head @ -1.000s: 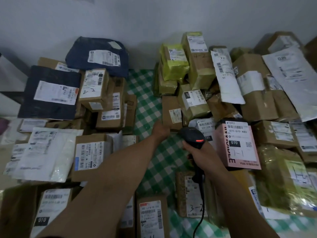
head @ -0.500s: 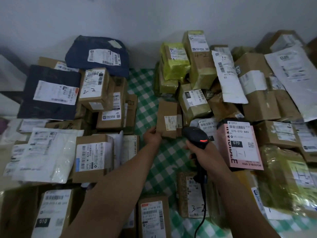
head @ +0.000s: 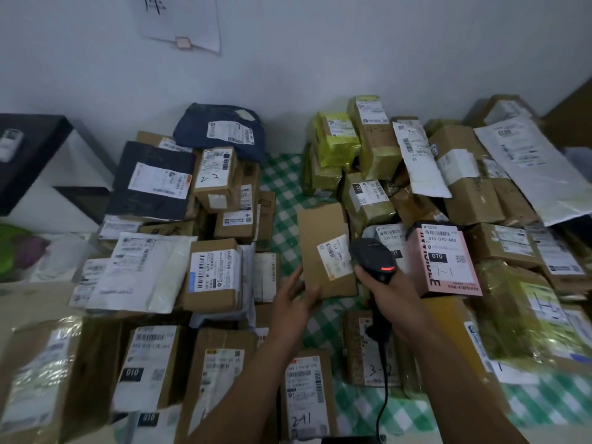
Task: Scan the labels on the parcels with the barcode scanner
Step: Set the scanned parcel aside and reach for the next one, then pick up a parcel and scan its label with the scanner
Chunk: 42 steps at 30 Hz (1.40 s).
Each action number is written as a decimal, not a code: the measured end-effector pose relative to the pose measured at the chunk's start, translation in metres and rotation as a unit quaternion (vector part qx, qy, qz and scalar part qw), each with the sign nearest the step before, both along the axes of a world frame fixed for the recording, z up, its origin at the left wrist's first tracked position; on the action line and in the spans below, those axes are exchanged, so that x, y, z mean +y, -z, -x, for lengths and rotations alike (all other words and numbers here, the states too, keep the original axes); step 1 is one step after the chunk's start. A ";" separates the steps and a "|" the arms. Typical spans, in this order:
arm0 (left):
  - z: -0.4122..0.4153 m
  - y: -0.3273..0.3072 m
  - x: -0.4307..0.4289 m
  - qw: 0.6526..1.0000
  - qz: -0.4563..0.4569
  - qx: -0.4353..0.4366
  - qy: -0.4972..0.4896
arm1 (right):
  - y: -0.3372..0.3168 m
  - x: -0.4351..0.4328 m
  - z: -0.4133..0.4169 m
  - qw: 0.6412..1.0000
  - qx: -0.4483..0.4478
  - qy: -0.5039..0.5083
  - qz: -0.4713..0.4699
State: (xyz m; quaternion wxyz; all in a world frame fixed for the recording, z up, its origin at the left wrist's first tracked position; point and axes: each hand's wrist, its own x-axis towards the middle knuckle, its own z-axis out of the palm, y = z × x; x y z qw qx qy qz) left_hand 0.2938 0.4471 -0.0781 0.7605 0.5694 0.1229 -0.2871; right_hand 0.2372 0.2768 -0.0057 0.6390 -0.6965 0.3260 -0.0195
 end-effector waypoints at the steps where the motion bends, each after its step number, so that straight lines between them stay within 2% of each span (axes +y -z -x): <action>1: 0.002 -0.003 0.004 1.000 -0.012 -0.012 0.008 | -0.004 0.005 0.004 1.000 -0.011 -0.007 0.005; 4: 0.002 -0.018 0.014 0.990 -0.092 -0.091 0.050 | -0.014 0.016 0.016 0.998 -0.019 -0.043 0.049; 9: -0.022 -0.056 0.030 0.950 -0.196 -0.211 0.119 | -0.029 0.022 0.028 0.990 -0.018 -0.098 0.095; 17: -0.080 -0.091 0.038 0.844 -0.343 -0.353 0.214 | -0.038 0.021 0.044 0.983 -0.009 -0.119 0.137; 22: -0.110 -0.093 0.035 0.775 -0.403 -0.398 0.282 | -0.045 0.027 0.049 0.971 -0.002 -0.158 0.177; 30: -0.117 -0.088 0.036 0.745 -0.432 -0.407 0.304 | -0.046 0.036 0.048 0.967 0.035 -0.192 0.167; 42: -0.112 -0.081 0.038 0.744 -0.444 -0.403 0.295 | -0.054 0.038 0.050 0.964 0.048 -0.204 0.164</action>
